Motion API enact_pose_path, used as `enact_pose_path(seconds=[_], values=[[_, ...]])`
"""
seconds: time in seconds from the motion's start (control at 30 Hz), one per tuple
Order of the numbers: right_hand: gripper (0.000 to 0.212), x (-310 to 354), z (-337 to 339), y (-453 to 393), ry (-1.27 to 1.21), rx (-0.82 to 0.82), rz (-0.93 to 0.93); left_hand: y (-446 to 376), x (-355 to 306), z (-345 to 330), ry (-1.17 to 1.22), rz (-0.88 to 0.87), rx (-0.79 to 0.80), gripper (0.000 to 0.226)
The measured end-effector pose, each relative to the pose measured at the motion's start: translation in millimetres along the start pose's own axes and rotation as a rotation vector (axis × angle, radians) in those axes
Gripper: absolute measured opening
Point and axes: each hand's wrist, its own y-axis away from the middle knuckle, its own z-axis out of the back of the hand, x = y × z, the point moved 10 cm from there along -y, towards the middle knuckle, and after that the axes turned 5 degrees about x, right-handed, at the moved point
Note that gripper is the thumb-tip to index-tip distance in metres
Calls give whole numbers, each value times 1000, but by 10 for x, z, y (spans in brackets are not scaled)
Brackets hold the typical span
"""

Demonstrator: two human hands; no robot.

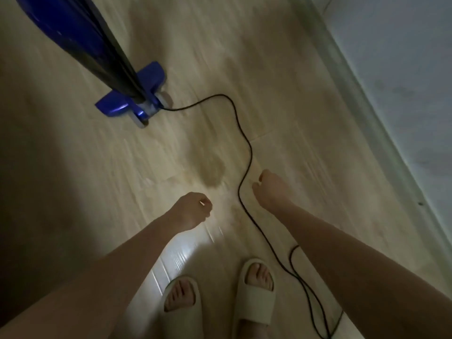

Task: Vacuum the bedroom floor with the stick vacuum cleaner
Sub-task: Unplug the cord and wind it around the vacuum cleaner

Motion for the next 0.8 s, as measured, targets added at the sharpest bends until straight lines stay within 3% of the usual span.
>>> enact_pose_path(seconds=[0.23, 0.43, 0.57, 0.67, 0.8], values=[[51, -205, -441, -1143, -133, -119, -133, -862, 732, -186, 81, 70, 3, 14], [15, -41, -595, -1374, -111, -167, -48, -1059, 783, -315, 84, 53, 67, 14], [22, 79, -619, -1020, -284, -139, 5, -802, 403, 12, -101, -106, -144, 25], [15, 264, -467, -446, -334, -65, 151, -286, -171, 364, -219, -367, -364, 52], [7, 617, 122, 465, -255, 60, 333, 362, -907, 522, -505, -571, -310, 73]])
